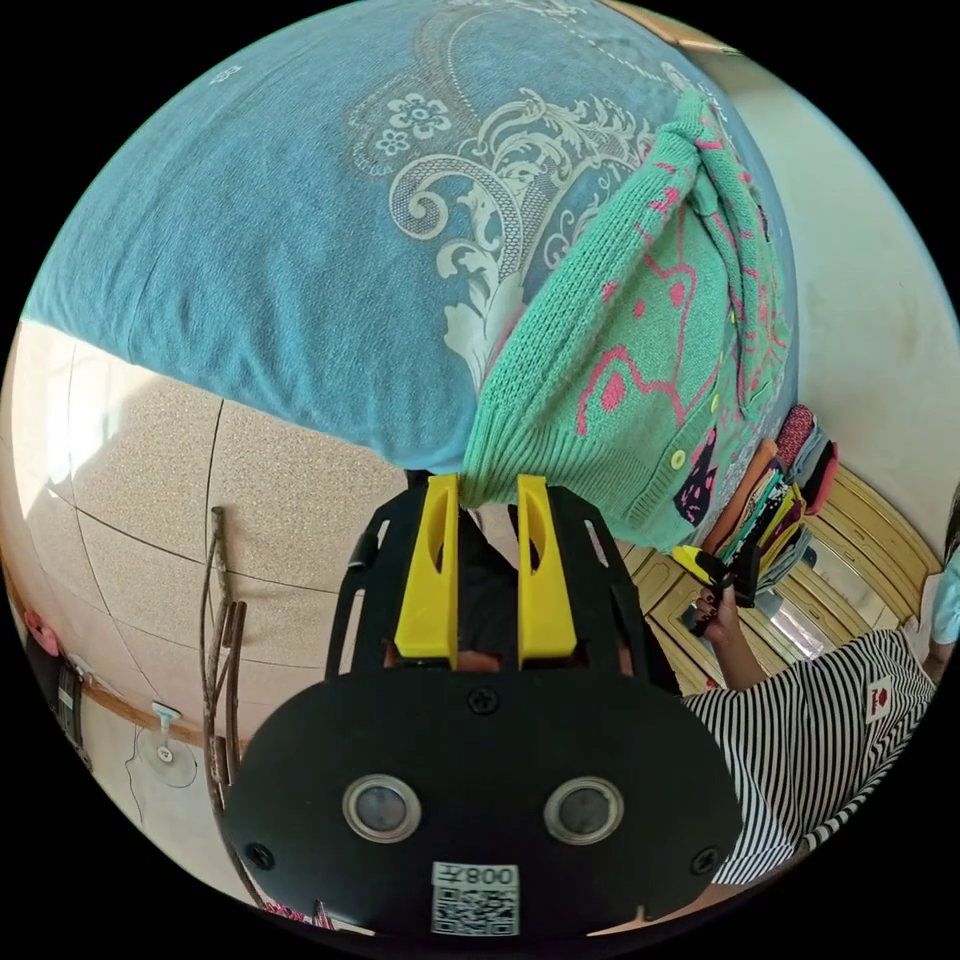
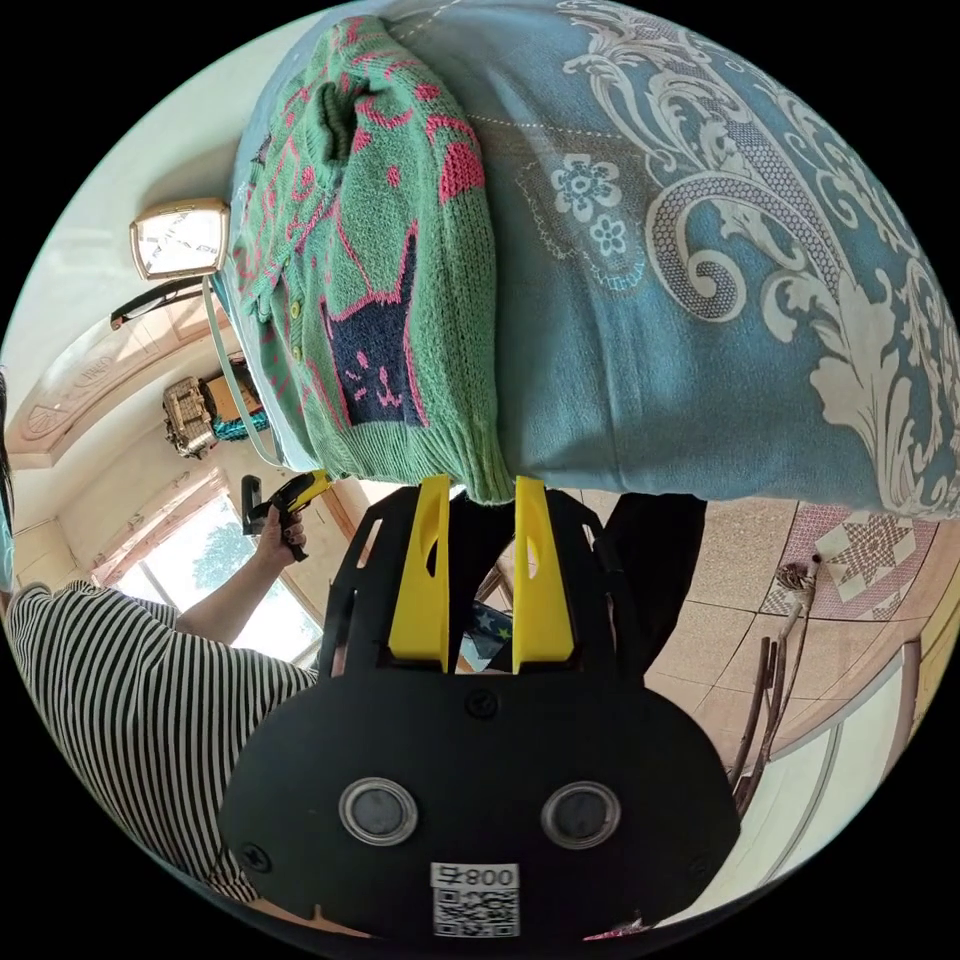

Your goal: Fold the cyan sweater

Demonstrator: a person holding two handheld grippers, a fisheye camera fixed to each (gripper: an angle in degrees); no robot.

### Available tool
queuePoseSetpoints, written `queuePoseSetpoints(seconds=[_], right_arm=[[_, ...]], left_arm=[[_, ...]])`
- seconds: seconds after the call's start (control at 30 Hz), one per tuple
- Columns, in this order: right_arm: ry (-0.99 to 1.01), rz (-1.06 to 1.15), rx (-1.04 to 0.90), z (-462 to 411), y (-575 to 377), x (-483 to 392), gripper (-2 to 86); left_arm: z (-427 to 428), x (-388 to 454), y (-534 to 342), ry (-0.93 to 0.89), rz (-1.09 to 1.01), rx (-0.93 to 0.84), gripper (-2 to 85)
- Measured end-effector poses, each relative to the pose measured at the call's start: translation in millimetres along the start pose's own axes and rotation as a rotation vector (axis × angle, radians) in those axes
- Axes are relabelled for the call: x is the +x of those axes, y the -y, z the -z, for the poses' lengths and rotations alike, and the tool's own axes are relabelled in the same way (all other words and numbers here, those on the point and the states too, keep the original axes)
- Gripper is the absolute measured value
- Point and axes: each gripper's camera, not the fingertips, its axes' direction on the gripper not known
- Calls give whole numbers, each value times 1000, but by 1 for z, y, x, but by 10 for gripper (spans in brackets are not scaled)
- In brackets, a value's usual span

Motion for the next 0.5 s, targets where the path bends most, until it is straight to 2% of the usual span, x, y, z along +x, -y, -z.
queuePoseSetpoints(seconds=[0.2, 0.33, 0.5], right_arm=[[-11, -37, 30, -9, 8, 4, 74], [66, -42, 2, -8, 7, 13, 43], [63, -10, -26, 4, -5, 13, 29]], left_arm=[[1, 3, 9, 43, -34, -27, 60], [6, 0, 6, -3, -34, -21, 38], [20, 0, -4, -35, -43, -15, 32]])
